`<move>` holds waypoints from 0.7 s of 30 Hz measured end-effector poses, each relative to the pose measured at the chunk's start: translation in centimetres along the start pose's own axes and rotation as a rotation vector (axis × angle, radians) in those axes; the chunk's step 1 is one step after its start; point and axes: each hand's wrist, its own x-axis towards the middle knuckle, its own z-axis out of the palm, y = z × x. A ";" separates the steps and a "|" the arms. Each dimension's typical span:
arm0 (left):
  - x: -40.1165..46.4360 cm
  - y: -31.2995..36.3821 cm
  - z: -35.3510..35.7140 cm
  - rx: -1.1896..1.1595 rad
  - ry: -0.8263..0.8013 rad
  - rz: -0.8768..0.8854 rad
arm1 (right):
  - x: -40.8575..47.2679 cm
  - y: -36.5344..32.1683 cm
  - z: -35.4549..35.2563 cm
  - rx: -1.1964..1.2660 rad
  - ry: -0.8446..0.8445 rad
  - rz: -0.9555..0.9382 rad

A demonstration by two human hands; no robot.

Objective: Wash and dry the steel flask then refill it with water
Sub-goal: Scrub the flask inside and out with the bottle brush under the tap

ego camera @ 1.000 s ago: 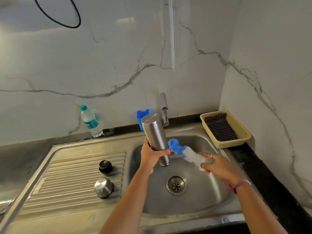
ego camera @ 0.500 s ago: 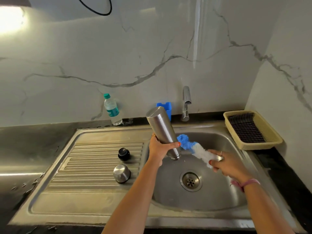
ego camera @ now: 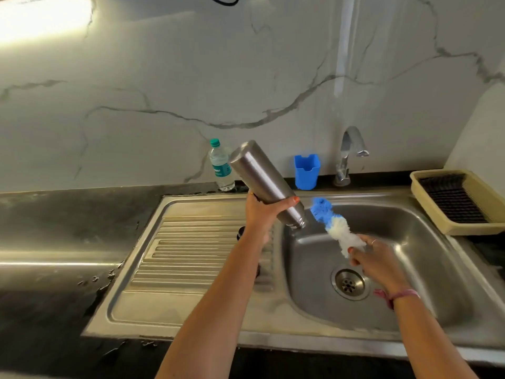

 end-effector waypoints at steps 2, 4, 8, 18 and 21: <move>0.5 0.9 -2.2 -0.059 0.029 0.005 | -0.8 -0.5 1.4 0.039 0.024 -0.005; 0.6 2.2 -4.5 -0.146 0.033 0.006 | -1.3 -0.8 2.7 0.084 0.046 0.000; 0.7 4.2 -9.3 -0.362 -0.003 0.025 | -2.3 -0.8 4.5 0.185 0.090 0.040; 2.7 1.5 -18.9 -0.432 0.246 -0.058 | -4.6 -0.4 7.8 0.256 0.141 0.042; 2.9 0.0 -20.0 -0.356 0.248 -0.020 | -4.7 -0.8 8.6 0.251 0.142 0.041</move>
